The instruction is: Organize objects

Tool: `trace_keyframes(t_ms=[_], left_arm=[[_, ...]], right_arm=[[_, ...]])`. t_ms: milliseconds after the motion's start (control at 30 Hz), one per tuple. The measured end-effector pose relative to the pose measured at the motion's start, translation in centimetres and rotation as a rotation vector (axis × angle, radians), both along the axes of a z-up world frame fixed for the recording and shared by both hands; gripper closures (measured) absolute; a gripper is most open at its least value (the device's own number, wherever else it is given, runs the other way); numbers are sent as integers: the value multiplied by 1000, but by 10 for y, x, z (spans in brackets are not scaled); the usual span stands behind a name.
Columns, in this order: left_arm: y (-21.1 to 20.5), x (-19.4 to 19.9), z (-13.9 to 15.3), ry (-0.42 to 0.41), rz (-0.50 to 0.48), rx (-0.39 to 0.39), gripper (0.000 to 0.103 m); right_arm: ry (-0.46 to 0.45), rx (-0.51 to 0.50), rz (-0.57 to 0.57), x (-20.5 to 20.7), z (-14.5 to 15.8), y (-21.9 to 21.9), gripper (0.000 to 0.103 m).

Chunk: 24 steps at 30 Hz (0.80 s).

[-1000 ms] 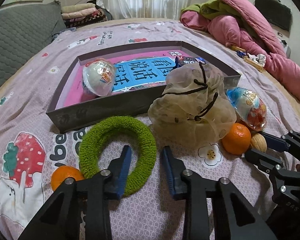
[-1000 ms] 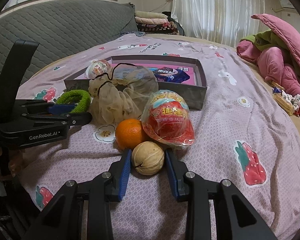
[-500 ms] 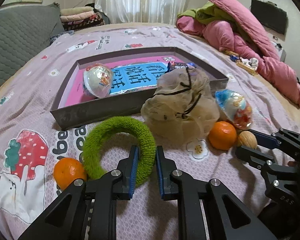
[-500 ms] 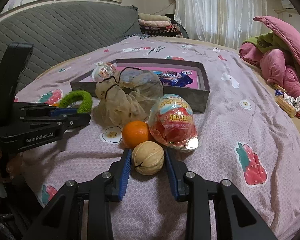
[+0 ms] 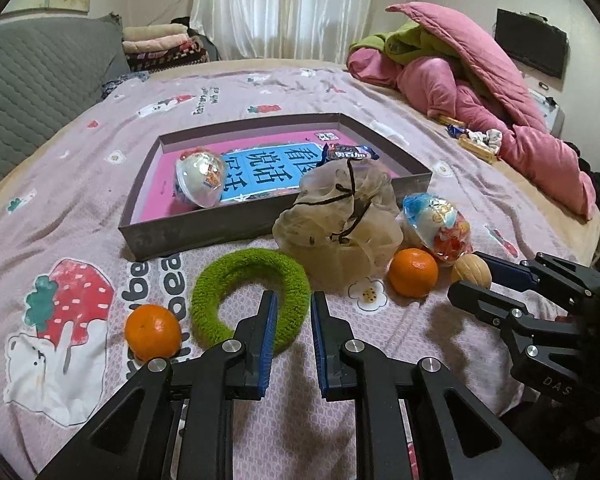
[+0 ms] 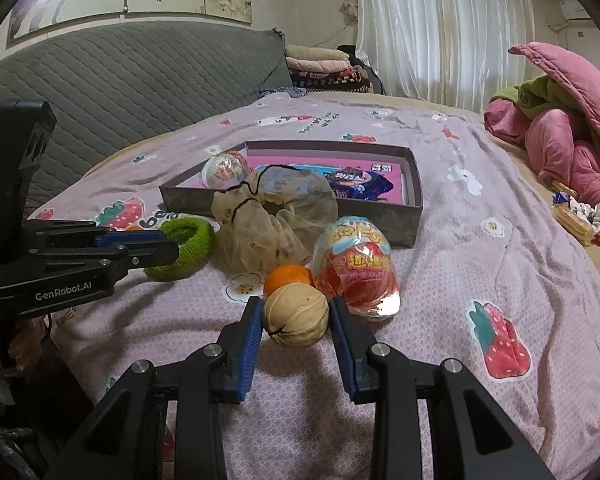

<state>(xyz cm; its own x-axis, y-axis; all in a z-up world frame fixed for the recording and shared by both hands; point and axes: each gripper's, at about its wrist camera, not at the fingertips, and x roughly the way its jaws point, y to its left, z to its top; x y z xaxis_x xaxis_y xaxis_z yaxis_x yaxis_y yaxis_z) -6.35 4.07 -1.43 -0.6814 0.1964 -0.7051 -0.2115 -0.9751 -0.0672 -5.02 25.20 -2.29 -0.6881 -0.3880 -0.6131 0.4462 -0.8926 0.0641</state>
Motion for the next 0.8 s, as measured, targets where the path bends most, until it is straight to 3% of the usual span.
trace_keyframes(t_ms=[800], left_arm=[[-6, 12, 27, 74, 28, 36, 86]], right_arm=[[108, -29, 34, 14, 21, -1, 69]])
